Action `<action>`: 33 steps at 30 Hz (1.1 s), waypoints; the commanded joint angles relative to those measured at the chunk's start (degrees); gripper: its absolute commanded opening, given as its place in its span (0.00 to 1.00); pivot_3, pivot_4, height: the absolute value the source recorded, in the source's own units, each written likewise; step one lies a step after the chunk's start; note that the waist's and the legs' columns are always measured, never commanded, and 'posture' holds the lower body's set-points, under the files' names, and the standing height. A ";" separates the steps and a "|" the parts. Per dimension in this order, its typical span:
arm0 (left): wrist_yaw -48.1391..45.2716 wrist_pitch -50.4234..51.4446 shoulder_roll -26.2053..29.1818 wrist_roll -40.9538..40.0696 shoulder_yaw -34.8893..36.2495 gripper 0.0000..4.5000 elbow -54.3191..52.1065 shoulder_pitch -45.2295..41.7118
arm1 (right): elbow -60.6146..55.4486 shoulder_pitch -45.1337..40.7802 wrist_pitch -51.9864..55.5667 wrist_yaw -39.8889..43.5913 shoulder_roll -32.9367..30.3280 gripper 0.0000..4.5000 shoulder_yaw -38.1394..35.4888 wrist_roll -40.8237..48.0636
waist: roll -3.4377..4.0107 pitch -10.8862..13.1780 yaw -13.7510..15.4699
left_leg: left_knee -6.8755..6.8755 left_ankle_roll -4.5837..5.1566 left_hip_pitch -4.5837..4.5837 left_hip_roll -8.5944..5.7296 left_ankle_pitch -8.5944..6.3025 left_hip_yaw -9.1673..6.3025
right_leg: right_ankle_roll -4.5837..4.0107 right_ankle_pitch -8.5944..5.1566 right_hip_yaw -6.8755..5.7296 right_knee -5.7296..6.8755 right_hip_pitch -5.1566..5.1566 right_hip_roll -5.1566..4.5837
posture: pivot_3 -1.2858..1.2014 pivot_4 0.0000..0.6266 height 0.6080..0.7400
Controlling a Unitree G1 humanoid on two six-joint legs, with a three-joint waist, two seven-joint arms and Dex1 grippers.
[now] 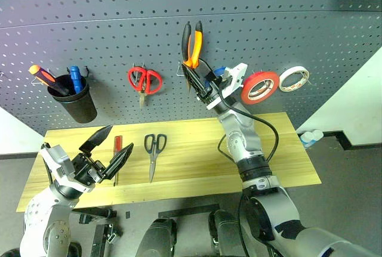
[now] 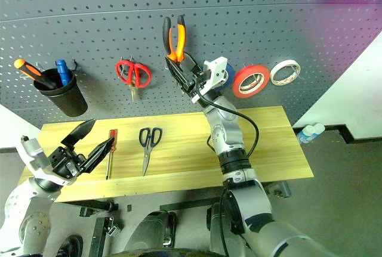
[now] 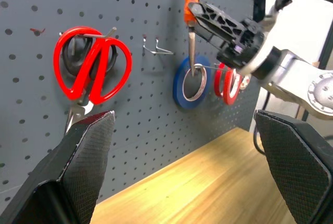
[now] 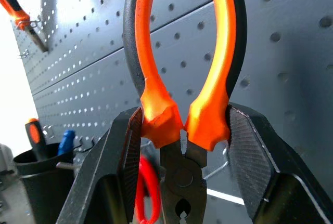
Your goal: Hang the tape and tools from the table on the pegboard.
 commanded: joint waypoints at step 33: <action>2.30 0.88 0.48 -1.35 0.26 1.00 -6.64 5.33 | 23.95 -17.47 -22.25 -7.66 3.56 0.47 -6.09 -5.36 | 0.15 0.17 0.51 | -0.07 0.03 -0.03 0.02 -0.01 -0.04 | -0.13 -0.08 -0.01 -0.02 -0.03 -0.03 | 0.57 0.30 0.98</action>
